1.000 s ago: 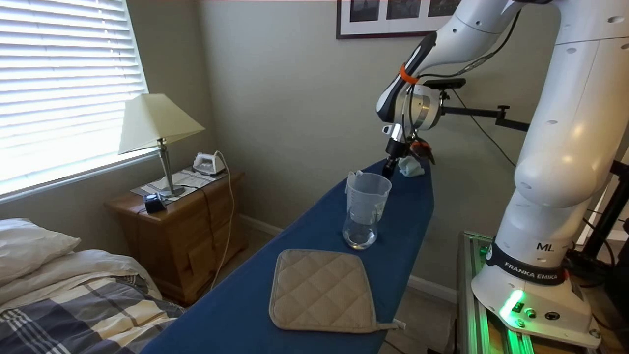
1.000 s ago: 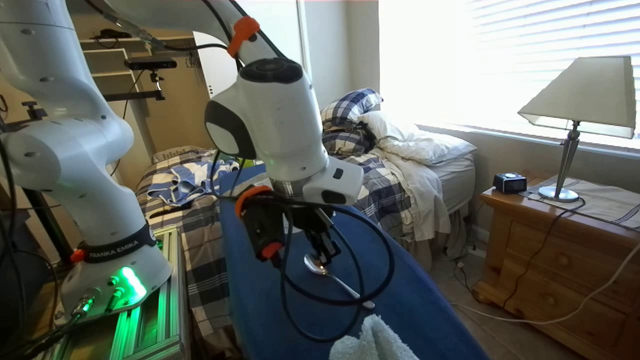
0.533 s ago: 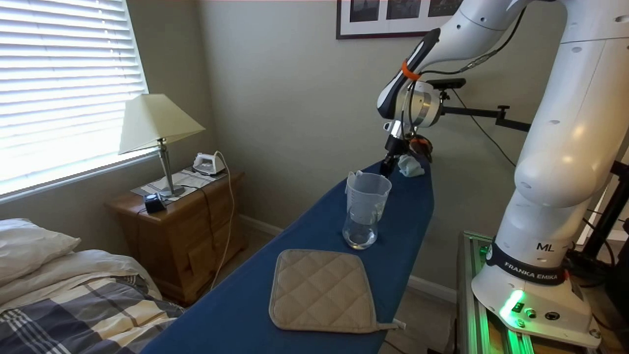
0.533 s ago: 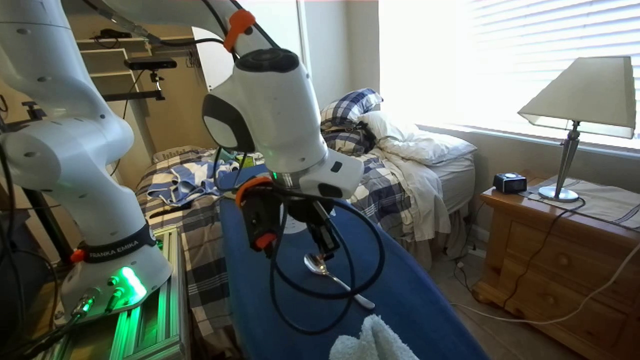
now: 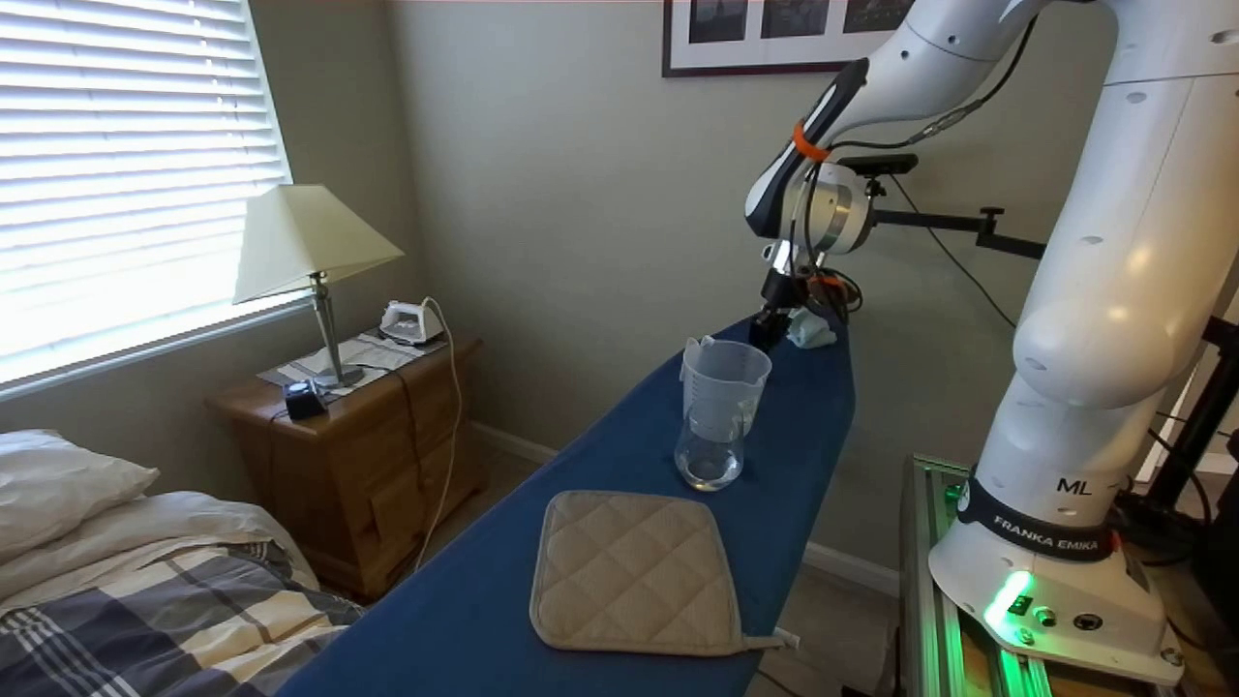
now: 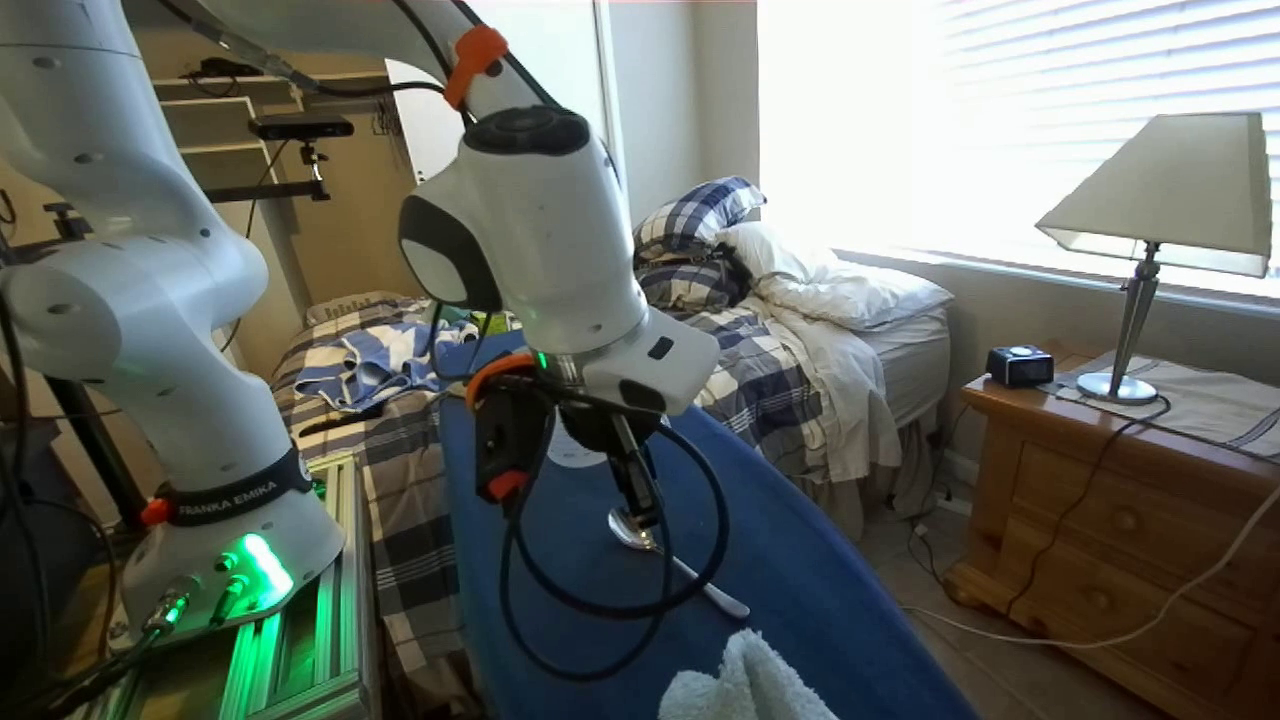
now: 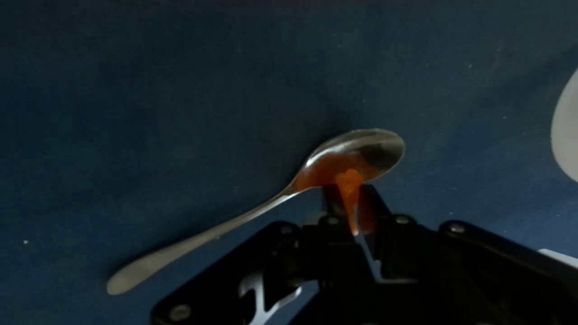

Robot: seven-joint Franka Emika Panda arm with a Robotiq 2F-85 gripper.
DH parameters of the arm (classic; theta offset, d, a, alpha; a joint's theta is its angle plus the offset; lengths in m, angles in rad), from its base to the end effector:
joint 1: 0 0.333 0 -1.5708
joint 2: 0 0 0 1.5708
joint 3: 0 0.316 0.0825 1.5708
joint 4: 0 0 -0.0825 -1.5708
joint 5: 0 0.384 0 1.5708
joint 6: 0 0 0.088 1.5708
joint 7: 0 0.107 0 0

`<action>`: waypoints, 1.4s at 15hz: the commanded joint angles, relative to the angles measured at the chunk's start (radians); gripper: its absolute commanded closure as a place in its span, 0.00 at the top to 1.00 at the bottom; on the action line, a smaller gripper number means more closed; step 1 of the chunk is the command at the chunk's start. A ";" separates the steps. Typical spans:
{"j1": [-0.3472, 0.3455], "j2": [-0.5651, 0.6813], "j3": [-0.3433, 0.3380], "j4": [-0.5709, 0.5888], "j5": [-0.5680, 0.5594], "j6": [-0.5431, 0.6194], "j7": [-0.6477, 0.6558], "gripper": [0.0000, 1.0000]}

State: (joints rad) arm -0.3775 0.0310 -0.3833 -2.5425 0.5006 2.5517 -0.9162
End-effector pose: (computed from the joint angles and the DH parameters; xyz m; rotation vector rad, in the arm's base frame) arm 0.3229 -0.3175 0.2583 -2.9166 0.3896 -0.2708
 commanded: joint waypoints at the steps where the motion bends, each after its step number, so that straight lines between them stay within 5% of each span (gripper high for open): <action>1: -0.009 -0.020 0.004 -0.028 -0.010 0.020 0.039 0.15; 21: -0.010 0.003 0.006 -0.045 -0.006 0.040 0.052 0.50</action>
State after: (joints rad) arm -0.3781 0.0339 -0.3832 -2.5695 0.5005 2.5632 -0.8698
